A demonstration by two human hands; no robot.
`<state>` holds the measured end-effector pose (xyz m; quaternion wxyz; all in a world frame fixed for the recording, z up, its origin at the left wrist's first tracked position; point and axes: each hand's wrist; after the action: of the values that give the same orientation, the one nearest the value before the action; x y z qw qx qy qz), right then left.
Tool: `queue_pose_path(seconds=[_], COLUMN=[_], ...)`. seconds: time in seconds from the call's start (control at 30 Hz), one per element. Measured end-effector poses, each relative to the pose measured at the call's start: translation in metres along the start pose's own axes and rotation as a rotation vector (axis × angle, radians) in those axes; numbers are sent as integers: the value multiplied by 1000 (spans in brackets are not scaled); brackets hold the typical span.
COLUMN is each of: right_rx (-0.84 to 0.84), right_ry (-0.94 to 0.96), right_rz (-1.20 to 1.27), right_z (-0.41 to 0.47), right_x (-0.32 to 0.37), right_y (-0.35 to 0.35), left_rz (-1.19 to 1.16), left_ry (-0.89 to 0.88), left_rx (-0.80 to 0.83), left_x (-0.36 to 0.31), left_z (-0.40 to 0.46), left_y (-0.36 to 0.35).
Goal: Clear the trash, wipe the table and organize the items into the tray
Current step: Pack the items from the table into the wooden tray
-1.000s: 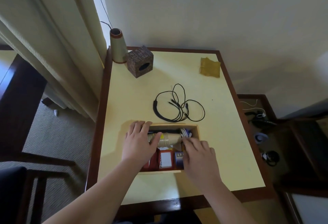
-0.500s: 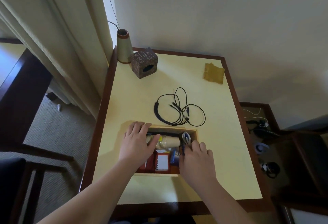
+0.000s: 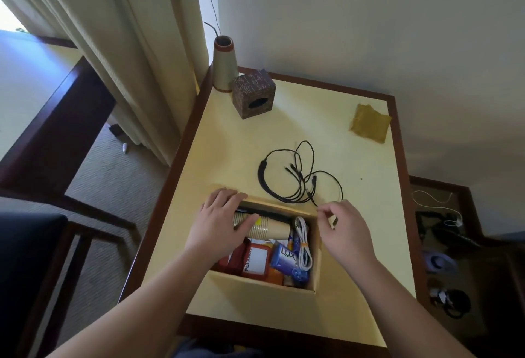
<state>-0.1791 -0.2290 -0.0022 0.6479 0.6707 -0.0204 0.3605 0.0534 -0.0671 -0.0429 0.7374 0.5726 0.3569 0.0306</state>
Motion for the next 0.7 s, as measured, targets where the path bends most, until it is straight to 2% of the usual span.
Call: queue_pose_path(seconds=[0.07, 0.17, 0.23, 0.4, 0.7], right_rx=[114, 379, 440, 432, 514], right_ry=[158, 439, 545, 519, 475], right_rz=[-10, -160, -263, -408, -446], right_z=[2, -10, -22, -38, -37], right_x=[11, 30, 35, 30, 34], right_y=[5, 8, 1, -17, -16], left_rz=[-7, -10, -9, -6, -8], left_ry=[-5, -15, -20, -16, -20], left_rx=[-15, -33, -44, -70, -91], left_x=[0, 0, 1, 0, 0], left_z=[0, 0, 0, -1, -2], left_y=[-1, -2, -3, -5, -6])
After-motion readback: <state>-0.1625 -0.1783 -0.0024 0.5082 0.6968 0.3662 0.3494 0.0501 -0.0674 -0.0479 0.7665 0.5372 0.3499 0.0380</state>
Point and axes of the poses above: each hand's wrist, its own z-axis towards the middle knuckle, its own y-axis out of the back of the hand, x = y × z, and after that the axes turned 11 degrees about -x, right-handed
